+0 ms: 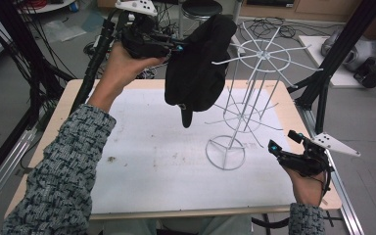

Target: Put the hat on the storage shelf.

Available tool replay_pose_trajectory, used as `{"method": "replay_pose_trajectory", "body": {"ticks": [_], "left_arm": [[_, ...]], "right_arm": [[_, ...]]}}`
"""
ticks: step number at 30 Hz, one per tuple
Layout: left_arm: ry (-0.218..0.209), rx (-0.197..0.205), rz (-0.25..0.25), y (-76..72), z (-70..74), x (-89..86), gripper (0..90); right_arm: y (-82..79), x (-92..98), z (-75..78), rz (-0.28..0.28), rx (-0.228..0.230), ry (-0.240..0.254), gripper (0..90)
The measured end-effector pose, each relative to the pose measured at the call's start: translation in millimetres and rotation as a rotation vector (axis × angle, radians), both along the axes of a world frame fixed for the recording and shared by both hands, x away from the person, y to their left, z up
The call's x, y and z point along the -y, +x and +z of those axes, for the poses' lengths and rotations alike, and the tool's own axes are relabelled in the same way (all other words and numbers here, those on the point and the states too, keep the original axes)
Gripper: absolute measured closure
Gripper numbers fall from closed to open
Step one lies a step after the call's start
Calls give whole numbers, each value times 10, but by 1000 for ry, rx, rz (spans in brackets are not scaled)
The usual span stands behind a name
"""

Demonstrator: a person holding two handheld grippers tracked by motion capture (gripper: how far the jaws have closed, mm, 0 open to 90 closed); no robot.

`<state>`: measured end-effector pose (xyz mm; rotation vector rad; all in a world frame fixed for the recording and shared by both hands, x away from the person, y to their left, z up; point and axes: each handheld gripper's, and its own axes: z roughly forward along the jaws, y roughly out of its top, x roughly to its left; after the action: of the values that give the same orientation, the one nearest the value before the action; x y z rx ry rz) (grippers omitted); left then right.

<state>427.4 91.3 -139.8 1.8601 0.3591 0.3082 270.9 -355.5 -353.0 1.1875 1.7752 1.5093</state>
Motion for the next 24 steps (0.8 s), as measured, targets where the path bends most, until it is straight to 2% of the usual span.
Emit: {"method": "replay_pose_trajectory", "body": {"ticks": [2,7,10,16,24], "left_arm": [[-19,20,11,-12,-36,-5,779],[-63,1,8,18,-178,-64,778],[-54,-3,4,26,-222,-73,774],[-74,-3,3,21,-260,-74,761],[-72,-8,10,32,-289,-66,733]], "right_arm": [[1,0,-1,-1,-1,1,101],[-1,-6,-2,0,-7,3,101],[6,-7,-8,0,-6,-1,101],[16,-17,-22,1,-13,-1,101],[16,-7,-26,2,-11,0,101]]}}
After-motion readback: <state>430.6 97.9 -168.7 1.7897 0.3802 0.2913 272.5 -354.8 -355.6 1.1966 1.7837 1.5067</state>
